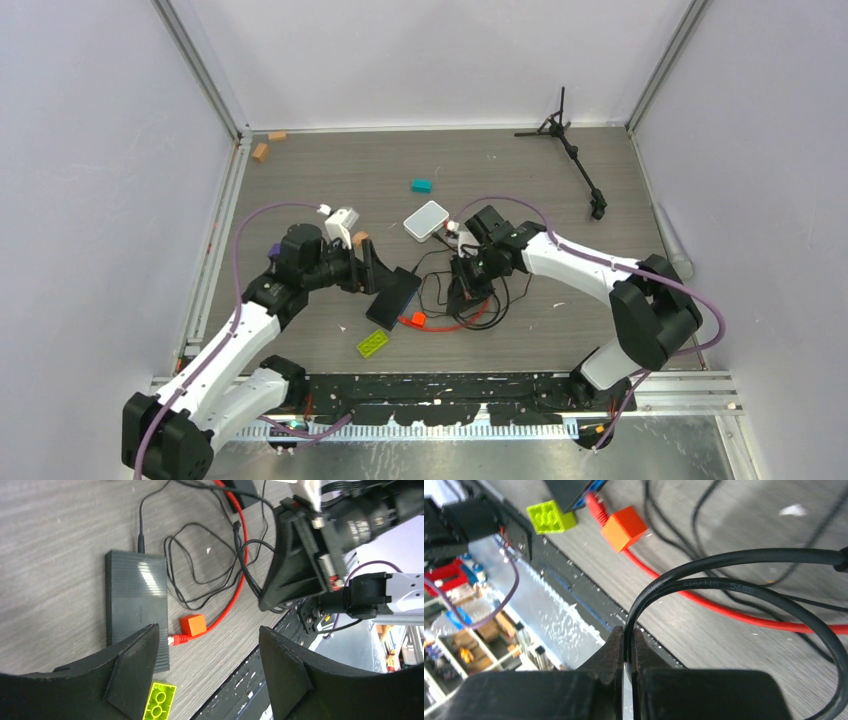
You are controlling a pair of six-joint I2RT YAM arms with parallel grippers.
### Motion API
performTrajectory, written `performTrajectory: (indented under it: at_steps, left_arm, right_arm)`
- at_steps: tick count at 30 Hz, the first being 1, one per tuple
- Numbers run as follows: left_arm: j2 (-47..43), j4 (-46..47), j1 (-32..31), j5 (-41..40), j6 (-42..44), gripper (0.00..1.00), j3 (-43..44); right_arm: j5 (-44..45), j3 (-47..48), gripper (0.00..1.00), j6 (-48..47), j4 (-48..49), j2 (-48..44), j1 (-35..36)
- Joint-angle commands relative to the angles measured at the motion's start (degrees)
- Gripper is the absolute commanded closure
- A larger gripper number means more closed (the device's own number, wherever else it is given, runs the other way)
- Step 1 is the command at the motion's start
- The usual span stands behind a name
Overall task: Insert the plug into the switch port
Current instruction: Pick up the connector from the center of the board.
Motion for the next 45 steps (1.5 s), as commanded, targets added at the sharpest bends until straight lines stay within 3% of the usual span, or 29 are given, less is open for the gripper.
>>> performTrajectory:
  at_steps: [1, 8, 14, 25, 31, 42, 45]
  left_arm:
    - [-1.0, 4.7, 0.0, 1.7, -2.4, 0.26, -3.3]
    - [-2.4, 7.7, 0.0, -0.8, -8.0, 0.23, -3.3]
    - [-4.1, 6.7, 0.0, -3.7, -11.2, 0.21, -2.7]
    - [-1.7, 17.1, -0.2, -1.0, -25.9, 0.20, -3.1]
    - [1.8, 19.0, -3.5, -2.6, -27.2, 0.20, -1.5]
    - [5.6, 19.9, -8.6, -3.9, -25.6, 0.42, -3.1]
    - [5.5, 20.0, -8.6, -3.7, -25.2, 0.57, -3.7]
  right_arm:
    - [-12.0, 0.9, 1.00, -6.9, 1.0, -1.0, 3.6]
    - [-12.2, 4.3, 1.00, -16.8, 7.8, -4.5, 15.4]
    - [-9.8, 2.0, 0.99, -17.7, 15.9, -11.4, 16.3]
    - [-8.7, 3.9, 1.00, -23.6, 8.6, -12.9, 16.7]
    - [-8.6, 4.5, 1.00, -24.4, 7.9, -12.5, 17.3]
    - [-7.9, 4.8, 1.00, -24.5, 7.3, -12.0, 17.7]
    - [-7.9, 4.7, 1.00, -24.5, 7.5, -11.8, 17.7]
